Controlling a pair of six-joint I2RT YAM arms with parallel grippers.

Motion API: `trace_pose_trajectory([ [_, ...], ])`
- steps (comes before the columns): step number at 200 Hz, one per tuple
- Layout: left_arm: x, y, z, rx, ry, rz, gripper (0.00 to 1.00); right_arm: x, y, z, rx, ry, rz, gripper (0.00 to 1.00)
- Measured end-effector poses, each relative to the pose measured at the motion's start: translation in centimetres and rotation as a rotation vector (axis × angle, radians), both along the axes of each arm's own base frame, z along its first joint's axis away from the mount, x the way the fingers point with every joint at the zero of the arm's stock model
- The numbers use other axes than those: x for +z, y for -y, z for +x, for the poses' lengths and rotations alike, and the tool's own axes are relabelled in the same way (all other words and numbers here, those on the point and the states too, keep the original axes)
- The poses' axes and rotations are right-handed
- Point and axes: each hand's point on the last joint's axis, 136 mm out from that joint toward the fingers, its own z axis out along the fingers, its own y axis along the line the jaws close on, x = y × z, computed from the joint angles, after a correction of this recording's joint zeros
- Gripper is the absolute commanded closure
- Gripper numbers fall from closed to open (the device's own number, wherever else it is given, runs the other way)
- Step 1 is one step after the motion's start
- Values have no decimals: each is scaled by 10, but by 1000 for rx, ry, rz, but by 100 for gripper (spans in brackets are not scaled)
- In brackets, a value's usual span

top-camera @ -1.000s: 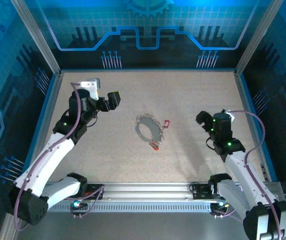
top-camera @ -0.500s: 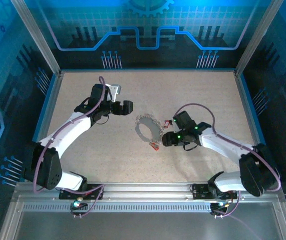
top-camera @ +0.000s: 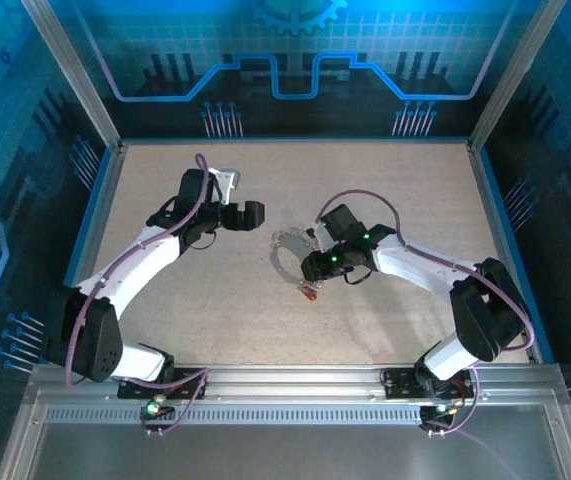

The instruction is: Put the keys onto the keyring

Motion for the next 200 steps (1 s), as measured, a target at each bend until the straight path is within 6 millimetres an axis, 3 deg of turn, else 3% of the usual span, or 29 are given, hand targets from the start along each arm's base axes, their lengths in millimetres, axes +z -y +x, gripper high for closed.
trace_pose_trajectory([
  [31,3,0,2,0,14,-4,1,-2,-8,6,-67,-73,-38,71],
  [64,7,-1,0,2,32,-7,1,-4,-21,20,-204,-200,-53,66],
  [95,9,-2,-1,1,47,5,1,-23,-17,12,-324,-338,-80,58],
  [139,10,-5,0,11,55,16,1,-42,-16,4,-409,-468,-96,55],
  [200,10,-8,-4,19,68,21,1,-60,-10,-4,-473,-540,-182,66],
])
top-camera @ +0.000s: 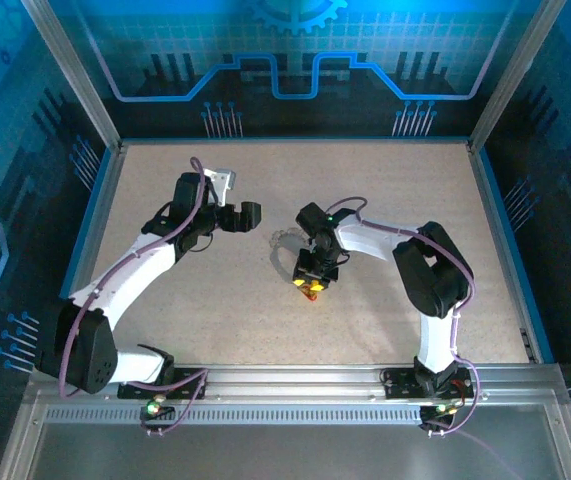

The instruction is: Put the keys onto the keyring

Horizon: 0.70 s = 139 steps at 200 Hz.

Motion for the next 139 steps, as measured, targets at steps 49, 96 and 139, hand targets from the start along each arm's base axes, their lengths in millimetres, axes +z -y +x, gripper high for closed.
trace_pose_trajectory([
  [49,0,0,0,0,2,-1,1,-1,10,4,-29,18,-64,67],
  [96,0,-1,1,6,4,3,1,-2,11,6,-69,20,-83,68],
  [139,1,-1,1,6,7,2,1,-1,5,13,-107,39,-66,80],
])
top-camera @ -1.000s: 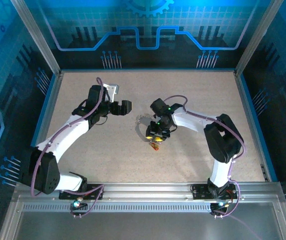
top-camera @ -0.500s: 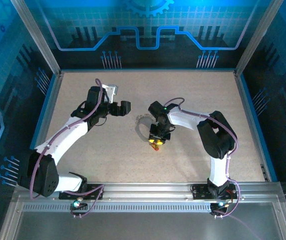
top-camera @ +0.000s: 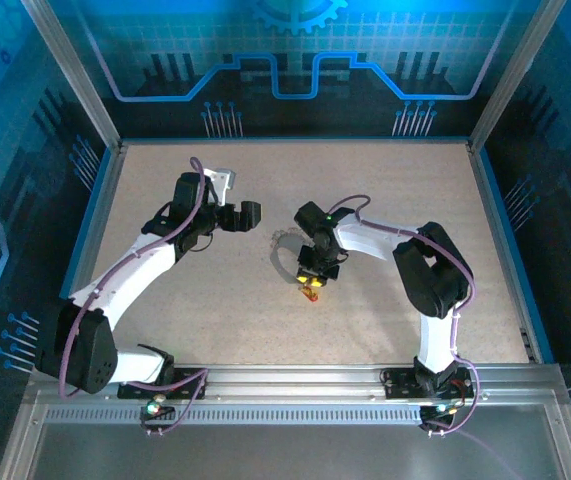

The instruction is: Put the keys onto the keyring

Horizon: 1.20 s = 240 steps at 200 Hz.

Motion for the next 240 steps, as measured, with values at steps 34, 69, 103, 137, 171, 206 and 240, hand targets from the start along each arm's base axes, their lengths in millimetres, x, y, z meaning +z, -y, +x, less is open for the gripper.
trace_pose_trajectory([
  [34,0,0,0,1,0,0,1,1,-3,3,-7,10,14,85],
  [69,0,-1,0,5,1,4,1,1,-4,5,-7,21,16,88],
  [103,-1,-1,0,5,-1,5,1,6,-5,9,-17,44,26,88],
  [137,-3,-1,-1,5,-5,6,1,4,-5,7,-37,40,36,80],
  [171,-4,0,-1,4,-4,9,1,-1,-8,3,-43,12,49,80],
  [206,-3,0,0,4,3,13,1,-4,-7,2,-42,3,45,84],
  [240,-3,0,0,3,4,15,1,-5,-7,1,-42,-2,41,88],
])
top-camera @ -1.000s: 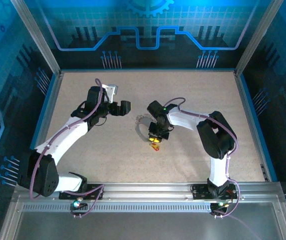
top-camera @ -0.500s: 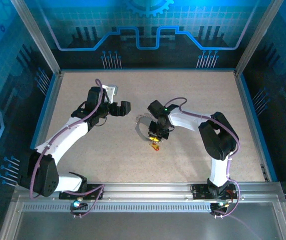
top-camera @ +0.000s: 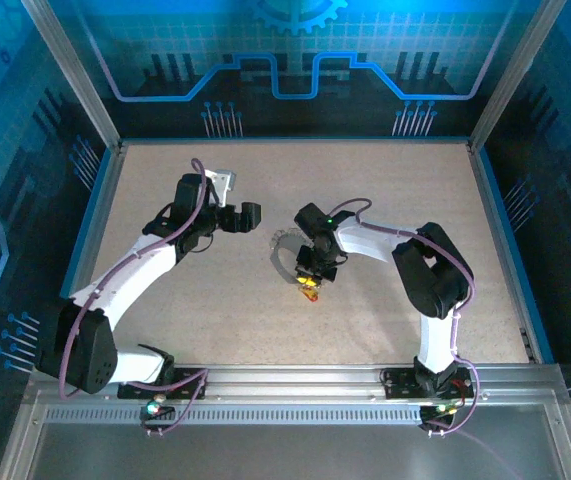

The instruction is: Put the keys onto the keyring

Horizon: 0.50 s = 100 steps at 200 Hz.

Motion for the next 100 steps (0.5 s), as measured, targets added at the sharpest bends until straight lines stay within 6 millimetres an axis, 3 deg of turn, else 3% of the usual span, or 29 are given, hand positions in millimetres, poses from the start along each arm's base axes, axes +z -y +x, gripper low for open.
trace_pose_trajectory([
  [68,-1,5,-2,-47,28,16,1,0,-5,-1,4,-10,23,96],
  [100,-2,20,-20,-193,104,2,3,23,-11,6,2,51,83,98],
])
